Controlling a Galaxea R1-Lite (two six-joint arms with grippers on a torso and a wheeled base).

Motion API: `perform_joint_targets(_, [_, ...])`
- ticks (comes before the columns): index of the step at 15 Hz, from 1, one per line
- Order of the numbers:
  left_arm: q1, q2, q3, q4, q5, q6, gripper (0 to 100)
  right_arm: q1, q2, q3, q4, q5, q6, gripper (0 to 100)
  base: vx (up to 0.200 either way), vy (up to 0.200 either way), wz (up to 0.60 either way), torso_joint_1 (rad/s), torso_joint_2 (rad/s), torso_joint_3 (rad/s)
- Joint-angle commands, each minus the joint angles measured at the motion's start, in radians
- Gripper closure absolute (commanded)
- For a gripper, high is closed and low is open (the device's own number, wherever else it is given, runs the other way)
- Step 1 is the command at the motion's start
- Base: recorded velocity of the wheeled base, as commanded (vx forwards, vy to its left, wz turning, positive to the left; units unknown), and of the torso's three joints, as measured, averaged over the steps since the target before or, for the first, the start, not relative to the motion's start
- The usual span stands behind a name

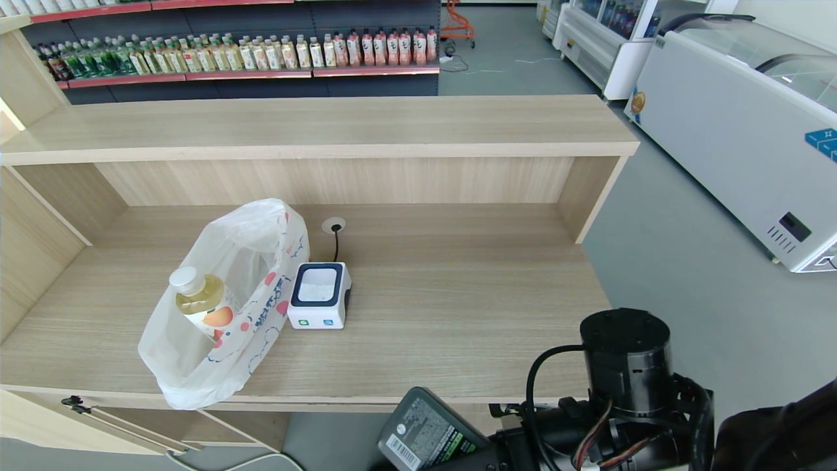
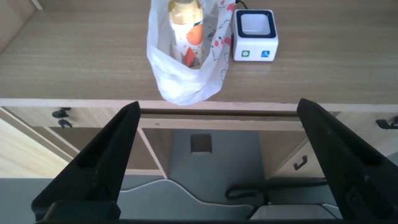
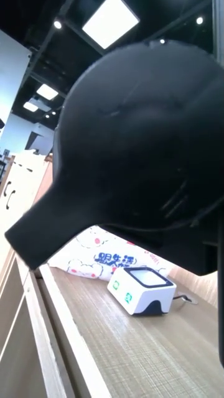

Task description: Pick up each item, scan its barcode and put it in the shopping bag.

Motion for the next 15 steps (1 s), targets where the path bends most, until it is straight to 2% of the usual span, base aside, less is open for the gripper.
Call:
perform_joint_targets(1, [0.0,0.0,0.0,0.0,0.0,0.0,0,0.001,-0.003,0.001,0.001,0.001,0.0,100,0.0,0.0,0.0,0.0,0.0,0.0])
perform_joint_targets(14, [0.0,0.0,0.0,0.0,0.0,0.0,0,-0.002,-0.008,0.007,-0.001,0.005,0.002,100,0.0,0.0,0.0,0.0,0.0,0.0])
perform_joint_targets(15, [0.0,0.0,0.0,0.0,0.0,0.0,0,-0.002,-0.035,0.019,0.004,0.007,0.046,100,0.0,0.0,0.0,0.0,0.0,0.0])
